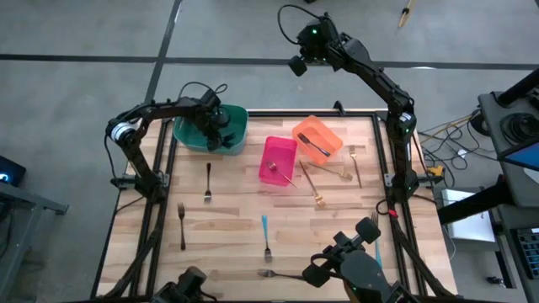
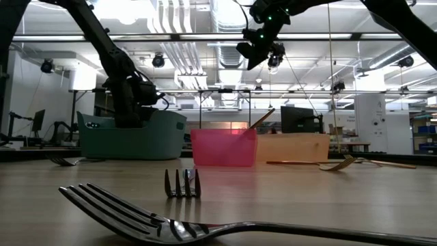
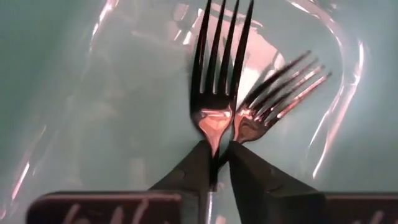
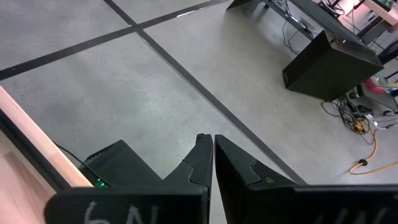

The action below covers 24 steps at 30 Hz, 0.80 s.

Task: Sort silverware by color (type)
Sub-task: Adjust the blue fork in the green bin

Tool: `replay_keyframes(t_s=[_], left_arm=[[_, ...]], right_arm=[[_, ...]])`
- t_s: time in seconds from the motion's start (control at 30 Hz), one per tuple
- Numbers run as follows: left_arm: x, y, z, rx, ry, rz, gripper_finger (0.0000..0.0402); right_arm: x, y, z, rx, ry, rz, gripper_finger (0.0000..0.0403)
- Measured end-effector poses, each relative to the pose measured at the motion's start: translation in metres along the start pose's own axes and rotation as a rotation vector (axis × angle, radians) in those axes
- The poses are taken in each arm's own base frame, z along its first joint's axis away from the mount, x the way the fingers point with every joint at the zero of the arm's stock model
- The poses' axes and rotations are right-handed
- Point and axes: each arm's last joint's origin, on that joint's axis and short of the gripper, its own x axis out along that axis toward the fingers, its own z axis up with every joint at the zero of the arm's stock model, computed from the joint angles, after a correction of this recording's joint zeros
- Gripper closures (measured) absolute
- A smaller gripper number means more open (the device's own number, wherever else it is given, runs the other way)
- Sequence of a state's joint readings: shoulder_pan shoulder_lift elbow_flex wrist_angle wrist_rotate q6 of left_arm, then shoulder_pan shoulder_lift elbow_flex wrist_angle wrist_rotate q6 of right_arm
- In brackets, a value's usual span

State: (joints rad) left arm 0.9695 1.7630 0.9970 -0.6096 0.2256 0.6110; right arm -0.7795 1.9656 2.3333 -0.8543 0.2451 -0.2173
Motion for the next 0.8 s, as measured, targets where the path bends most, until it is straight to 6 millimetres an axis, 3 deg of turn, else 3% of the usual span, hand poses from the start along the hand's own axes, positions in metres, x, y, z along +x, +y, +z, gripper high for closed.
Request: replay_keyframes(t_s=[0.17, 0.8], left_arm=[[-0.004, -0.001, 0.0, -0.022, -0.004, 0.016, 0.0397], [-0.043, -0.01, 0.002, -0.025, -0.102, 0.078, 0.0401]], right_arm=[[0.0, 0.0, 0.0, -0.002, 0.0, 0.0, 0.0394], [0.0, 0.0, 0.0, 0.0, -0.001, 0.001, 0.0394]])
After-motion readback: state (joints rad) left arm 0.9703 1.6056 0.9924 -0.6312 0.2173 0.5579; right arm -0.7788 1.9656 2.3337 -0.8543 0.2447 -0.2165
